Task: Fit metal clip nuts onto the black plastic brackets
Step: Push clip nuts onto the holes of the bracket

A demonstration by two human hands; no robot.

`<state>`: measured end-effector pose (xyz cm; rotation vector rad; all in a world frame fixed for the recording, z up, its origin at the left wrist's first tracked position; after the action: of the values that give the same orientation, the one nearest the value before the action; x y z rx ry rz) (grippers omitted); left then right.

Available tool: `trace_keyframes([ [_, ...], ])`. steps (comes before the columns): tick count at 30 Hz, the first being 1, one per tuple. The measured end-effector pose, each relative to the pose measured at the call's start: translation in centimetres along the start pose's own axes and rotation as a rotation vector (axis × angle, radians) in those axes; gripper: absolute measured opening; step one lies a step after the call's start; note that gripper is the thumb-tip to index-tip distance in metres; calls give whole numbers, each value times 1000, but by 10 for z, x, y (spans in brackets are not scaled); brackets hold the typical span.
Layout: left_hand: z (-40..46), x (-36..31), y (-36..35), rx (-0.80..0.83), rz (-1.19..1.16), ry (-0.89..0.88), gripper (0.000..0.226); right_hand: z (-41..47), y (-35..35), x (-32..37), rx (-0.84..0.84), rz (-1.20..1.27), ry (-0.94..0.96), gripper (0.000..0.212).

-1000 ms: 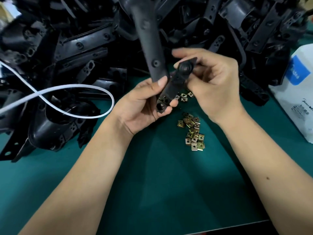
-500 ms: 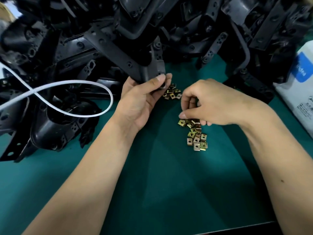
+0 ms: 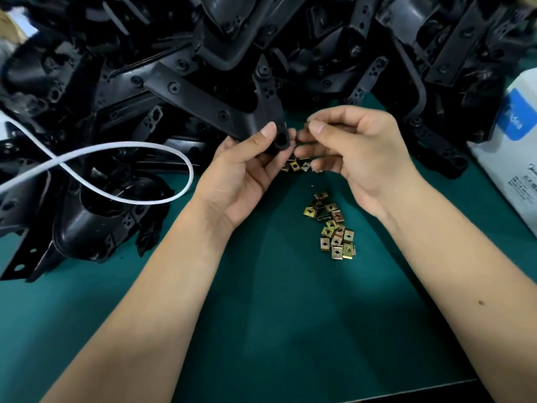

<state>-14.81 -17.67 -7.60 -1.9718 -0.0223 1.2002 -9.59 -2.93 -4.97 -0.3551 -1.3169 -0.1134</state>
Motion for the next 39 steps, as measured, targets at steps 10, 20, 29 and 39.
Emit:
trace_keyframes([
  [10,-2,2,-1,-9,11,32,13,-6,-15,-5,73,168,-64,6],
  [20,0,2,2,-2,-6,51,15,-4,-11,8,29,-11,116,8],
  [29,-1,3,-1,32,26,54,35,-4,-6,7,-50,18,118,7],
  [39,0,4,-3,73,20,76,27,-2,-9,6,4,57,65,6],
])
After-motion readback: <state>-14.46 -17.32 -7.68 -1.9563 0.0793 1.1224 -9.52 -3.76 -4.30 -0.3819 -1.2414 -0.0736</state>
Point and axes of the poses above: each hand's wrist, its own z-axis towards the middle knuckle, its own y-axis out of the back of the hand, x = y × z, the point moved 9 cm from there along z, towards the middle knuckle, and after that the axes turned 11 degrees about y, right-handed, at the moved point
